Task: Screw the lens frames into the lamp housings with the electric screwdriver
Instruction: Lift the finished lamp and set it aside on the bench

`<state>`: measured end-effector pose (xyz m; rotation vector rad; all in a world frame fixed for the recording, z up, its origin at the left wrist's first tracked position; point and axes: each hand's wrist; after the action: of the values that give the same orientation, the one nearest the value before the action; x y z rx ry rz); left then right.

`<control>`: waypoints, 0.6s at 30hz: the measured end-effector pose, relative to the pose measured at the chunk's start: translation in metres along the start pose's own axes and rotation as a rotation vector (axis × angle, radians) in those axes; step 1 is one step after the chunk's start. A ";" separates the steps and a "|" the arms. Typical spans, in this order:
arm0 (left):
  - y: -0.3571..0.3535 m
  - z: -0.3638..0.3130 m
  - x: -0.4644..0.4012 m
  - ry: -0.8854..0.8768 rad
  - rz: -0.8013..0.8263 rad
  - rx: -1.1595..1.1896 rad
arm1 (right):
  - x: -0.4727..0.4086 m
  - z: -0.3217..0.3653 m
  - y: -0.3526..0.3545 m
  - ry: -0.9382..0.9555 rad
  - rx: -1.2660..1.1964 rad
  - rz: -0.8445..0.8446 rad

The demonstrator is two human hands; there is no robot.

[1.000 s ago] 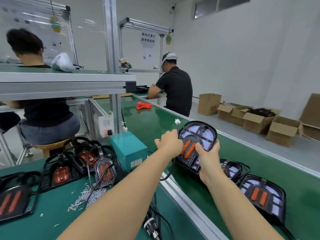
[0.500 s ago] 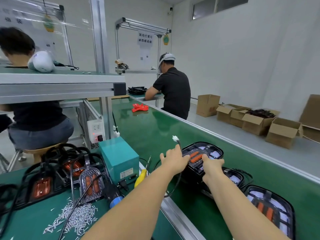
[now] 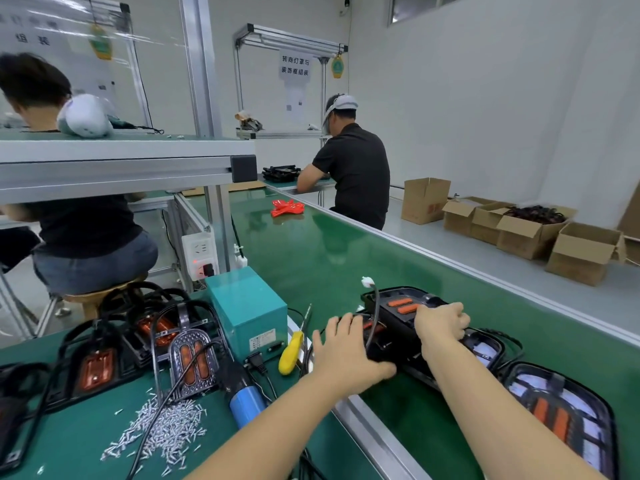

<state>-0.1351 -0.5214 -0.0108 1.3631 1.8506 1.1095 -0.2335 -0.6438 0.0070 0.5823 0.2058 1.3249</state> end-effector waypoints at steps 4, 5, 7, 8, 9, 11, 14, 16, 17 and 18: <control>0.001 0.025 0.017 0.131 0.232 -0.140 | 0.005 -0.011 0.013 0.228 0.347 0.033; 0.000 0.027 0.017 0.133 0.247 -0.164 | 0.008 -0.013 0.015 0.301 0.425 0.027; -0.003 0.025 0.013 0.112 0.217 -0.151 | 0.018 -0.012 0.017 0.438 0.510 0.051; -0.004 0.022 0.010 0.099 0.180 -0.117 | 0.024 -0.011 0.017 0.498 0.534 0.074; -0.006 0.019 0.004 0.090 0.144 -0.085 | 0.030 -0.011 0.016 0.557 0.569 0.091; -0.008 0.011 -0.006 0.101 0.102 -0.065 | 0.038 -0.012 0.012 0.652 0.666 0.106; -0.013 0.005 -0.018 0.133 0.098 -0.111 | 0.042 -0.016 0.008 0.700 0.754 0.125; -0.013 0.005 -0.023 0.157 0.104 -0.157 | 0.042 -0.019 0.008 0.716 0.773 0.086; -0.012 0.006 -0.025 0.166 0.108 -0.171 | 0.041 -0.019 0.009 0.726 0.795 0.055; -0.011 0.008 -0.027 0.168 0.113 -0.179 | 0.040 -0.020 0.009 0.733 0.819 0.027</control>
<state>-0.1255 -0.5462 -0.0252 1.3189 1.7567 1.4505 -0.2408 -0.5993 0.0023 0.7454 1.3874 1.4118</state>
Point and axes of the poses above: each hand's wrist, its own x-axis away from the middle knuckle, its own y-axis out of the back of the hand, z = x × y, and after that the axes turned 7 degrees about x, right-handed
